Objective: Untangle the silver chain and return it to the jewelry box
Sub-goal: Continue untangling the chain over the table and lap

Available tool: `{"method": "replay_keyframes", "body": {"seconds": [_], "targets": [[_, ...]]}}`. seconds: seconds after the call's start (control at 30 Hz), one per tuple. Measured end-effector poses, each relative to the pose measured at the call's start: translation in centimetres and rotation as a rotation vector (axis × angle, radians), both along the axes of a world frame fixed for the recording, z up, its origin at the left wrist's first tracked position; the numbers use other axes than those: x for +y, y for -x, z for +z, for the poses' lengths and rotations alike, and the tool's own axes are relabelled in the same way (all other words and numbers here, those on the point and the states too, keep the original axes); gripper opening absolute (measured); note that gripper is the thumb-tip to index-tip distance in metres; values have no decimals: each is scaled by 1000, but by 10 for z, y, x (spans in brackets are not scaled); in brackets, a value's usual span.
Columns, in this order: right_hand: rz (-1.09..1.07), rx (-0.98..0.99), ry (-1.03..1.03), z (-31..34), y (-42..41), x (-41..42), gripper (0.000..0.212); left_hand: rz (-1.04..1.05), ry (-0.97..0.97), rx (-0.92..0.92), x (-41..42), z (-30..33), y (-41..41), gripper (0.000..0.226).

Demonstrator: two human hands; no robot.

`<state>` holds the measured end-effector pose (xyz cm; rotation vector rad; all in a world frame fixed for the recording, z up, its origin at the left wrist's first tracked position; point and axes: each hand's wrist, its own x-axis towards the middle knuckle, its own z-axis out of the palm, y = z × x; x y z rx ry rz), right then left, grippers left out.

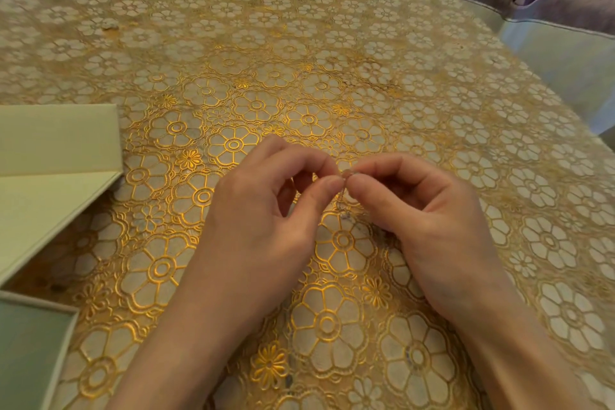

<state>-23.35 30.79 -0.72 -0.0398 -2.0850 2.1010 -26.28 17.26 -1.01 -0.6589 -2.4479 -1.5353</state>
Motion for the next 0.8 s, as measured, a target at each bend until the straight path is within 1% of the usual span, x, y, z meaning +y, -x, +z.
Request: {"method": "replay_keyframes", "body": {"seconds": [0.13, 0.27, 0.37, 0.63, 0.8], "targets": [[22, 19, -46, 0, -1, -1, 4, -27, -56, -77, -1, 3, -1, 6], [42, 15, -110, -1, 0, -1, 6, -61, -156, -173, -1, 4, 0, 6], [54, 4, -141, -2, 1, -3, 8, -64, -205, -211, -3, 6, 1, 8], [74, 5, -40, -2, -1, 1, 5, -74, -163, -190, 0, 3, 0, 10], [60, 9, -116, -3, 0, 1, 7, -124, -151, -191, -2, 3, -1, 11]]}}
